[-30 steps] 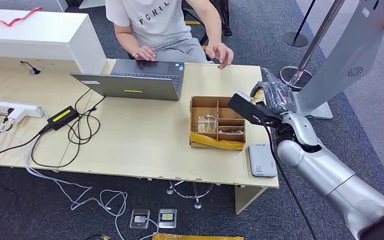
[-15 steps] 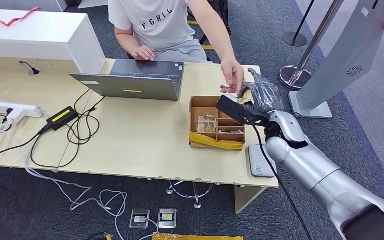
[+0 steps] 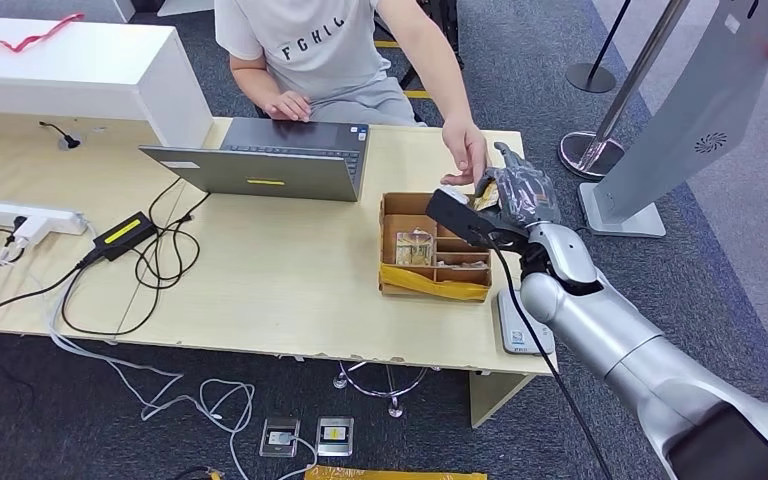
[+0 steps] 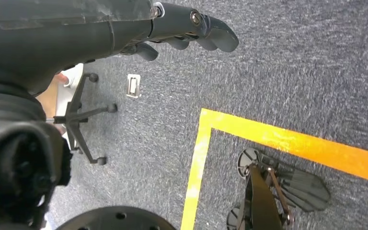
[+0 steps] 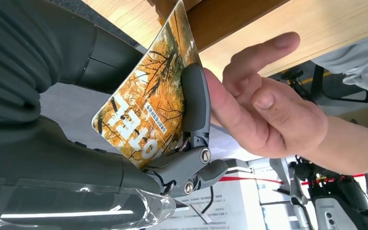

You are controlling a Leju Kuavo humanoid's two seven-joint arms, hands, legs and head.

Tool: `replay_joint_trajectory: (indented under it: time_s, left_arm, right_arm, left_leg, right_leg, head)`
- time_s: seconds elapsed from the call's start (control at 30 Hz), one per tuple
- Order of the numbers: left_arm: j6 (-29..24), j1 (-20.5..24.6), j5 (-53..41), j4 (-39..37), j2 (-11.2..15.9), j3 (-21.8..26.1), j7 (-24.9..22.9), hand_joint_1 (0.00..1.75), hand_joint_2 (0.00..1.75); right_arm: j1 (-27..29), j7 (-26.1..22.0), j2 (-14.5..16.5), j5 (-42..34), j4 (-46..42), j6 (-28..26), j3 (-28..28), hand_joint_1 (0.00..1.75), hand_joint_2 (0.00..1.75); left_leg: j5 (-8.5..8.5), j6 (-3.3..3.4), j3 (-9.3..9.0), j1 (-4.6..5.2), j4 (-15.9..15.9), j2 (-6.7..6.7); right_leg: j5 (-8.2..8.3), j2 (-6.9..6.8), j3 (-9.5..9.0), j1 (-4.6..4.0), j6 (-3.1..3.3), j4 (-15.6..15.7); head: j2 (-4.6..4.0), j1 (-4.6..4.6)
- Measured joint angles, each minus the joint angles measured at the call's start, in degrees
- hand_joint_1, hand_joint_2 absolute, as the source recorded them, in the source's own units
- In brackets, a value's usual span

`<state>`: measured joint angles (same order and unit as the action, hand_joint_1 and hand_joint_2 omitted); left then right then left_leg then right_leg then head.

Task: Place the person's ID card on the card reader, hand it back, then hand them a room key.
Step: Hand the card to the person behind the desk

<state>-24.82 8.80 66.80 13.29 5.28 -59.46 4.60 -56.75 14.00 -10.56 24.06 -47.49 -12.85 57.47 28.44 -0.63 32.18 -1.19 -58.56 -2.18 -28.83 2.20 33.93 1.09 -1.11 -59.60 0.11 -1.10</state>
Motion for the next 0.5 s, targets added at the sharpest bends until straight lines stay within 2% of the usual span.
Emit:
replay_joint_trajectory:
  time_s: [0.1,0.13,0.4,0.43,0.5]
  left_arm:
    - [-0.09,-0.08,0.02,0.0,0.09,-0.01,0.08,0.0,0.0]
    - [-0.13,-0.11,0.02,0.0,0.11,-0.01,0.12,0.0,0.0]
    - [-0.16,-0.16,0.23,0.0,0.13,-0.01,0.37,0.0,0.0]
    - [-0.16,-0.17,0.25,0.0,0.13,-0.01,0.37,0.0,0.0]
    - [-0.15,-0.2,0.31,0.0,0.14,-0.01,0.38,0.0,0.0]
  right_arm:
    - [-0.09,0.57,0.0,0.26,0.07,0.08,-0.01,0.37,1.75]
    - [-0.1,0.79,0.0,0.34,0.07,0.11,-0.01,0.0,1.75]
    - [-0.11,2.05,-0.1,0.99,0.07,0.18,-0.03,0.0,1.75]
    - [-0.1,2.09,-0.12,1.08,0.07,0.19,-0.03,0.0,1.31]
    - [-0.1,2.27,-0.16,1.32,0.07,0.26,-0.03,0.0,1.31]
  left_leg:
    - [0.0,0.0,0.0,0.0,0.0,-0.02]
    - [0.0,0.0,0.0,0.0,0.0,-0.01]
    - [0.0,0.0,-0.02,0.0,0.0,0.02]
    - [0.0,0.0,-0.02,0.0,0.0,0.02]
    - [0.0,0.0,-0.02,0.0,0.0,0.02]
  right_leg:
    - [0.0,-0.01,0.0,-0.01,0.0,0.0]
    - [0.0,-0.01,0.0,-0.01,0.0,0.0]
    - [0.0,0.0,0.0,0.0,0.0,0.0]
    - [0.0,0.0,0.0,0.0,0.0,0.0]
    - [0.01,0.0,0.0,0.0,0.0,0.0]
  head:
    - [0.01,-0.01]
    - [0.01,-0.01]
    - [0.01,-0.01]
    - [0.01,-0.01]
    - [0.01,-0.01]
